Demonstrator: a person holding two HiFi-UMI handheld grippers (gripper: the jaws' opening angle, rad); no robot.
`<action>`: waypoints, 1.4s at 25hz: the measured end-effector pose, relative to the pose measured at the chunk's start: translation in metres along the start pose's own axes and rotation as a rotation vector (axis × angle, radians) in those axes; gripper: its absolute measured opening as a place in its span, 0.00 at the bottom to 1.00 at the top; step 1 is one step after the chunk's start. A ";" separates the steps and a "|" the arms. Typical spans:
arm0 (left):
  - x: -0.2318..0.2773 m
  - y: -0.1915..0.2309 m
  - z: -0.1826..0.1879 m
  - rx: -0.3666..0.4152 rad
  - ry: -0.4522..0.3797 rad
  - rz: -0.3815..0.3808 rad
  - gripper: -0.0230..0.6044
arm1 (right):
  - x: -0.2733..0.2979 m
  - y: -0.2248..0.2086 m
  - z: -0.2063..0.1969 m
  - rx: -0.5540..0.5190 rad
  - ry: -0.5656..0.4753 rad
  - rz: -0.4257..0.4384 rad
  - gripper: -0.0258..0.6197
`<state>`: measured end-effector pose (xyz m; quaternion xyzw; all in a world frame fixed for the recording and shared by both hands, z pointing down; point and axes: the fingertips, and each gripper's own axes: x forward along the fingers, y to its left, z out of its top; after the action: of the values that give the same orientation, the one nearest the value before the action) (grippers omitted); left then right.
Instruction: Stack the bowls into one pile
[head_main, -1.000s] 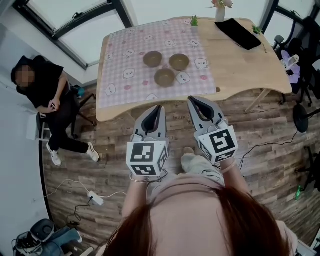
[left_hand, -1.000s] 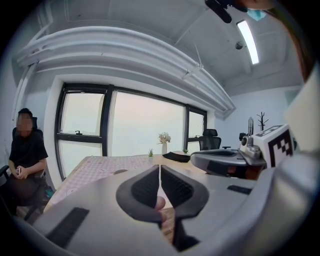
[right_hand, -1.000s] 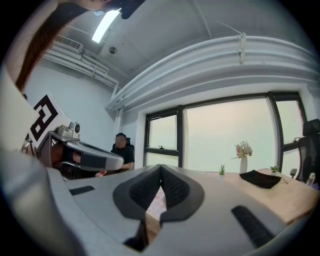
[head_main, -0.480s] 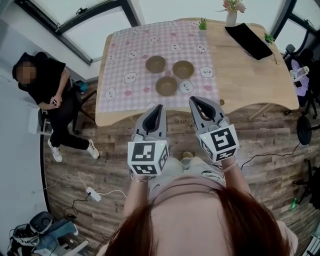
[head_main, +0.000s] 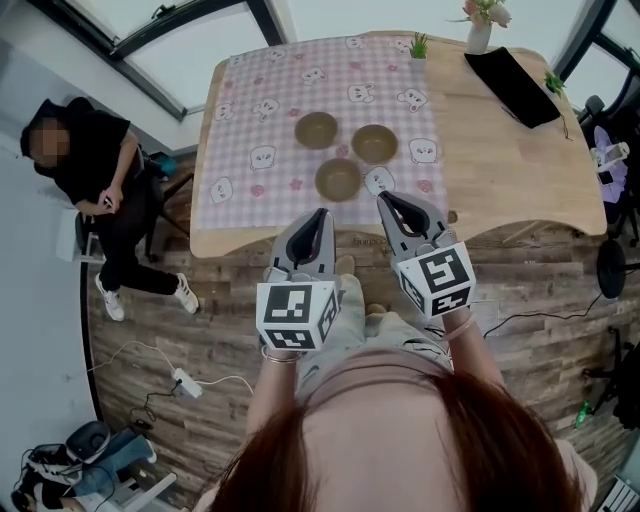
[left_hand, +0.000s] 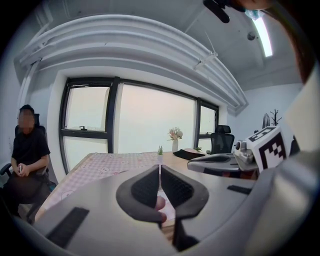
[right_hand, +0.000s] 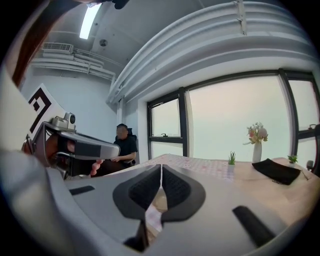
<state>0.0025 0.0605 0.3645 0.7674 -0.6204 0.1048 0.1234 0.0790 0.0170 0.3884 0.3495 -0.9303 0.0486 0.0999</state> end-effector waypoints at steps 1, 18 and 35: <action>0.005 0.004 0.001 -0.001 0.000 -0.002 0.06 | 0.006 -0.002 -0.001 0.001 0.005 0.000 0.04; 0.083 0.063 -0.002 0.005 0.045 -0.078 0.06 | 0.099 -0.034 -0.033 0.042 0.140 -0.044 0.12; 0.131 0.094 -0.028 -0.023 0.105 -0.135 0.06 | 0.146 -0.051 -0.089 0.107 0.305 -0.078 0.13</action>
<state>-0.0622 -0.0703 0.4374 0.7994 -0.5612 0.1295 0.1713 0.0187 -0.1002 0.5082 0.3787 -0.8862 0.1468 0.2227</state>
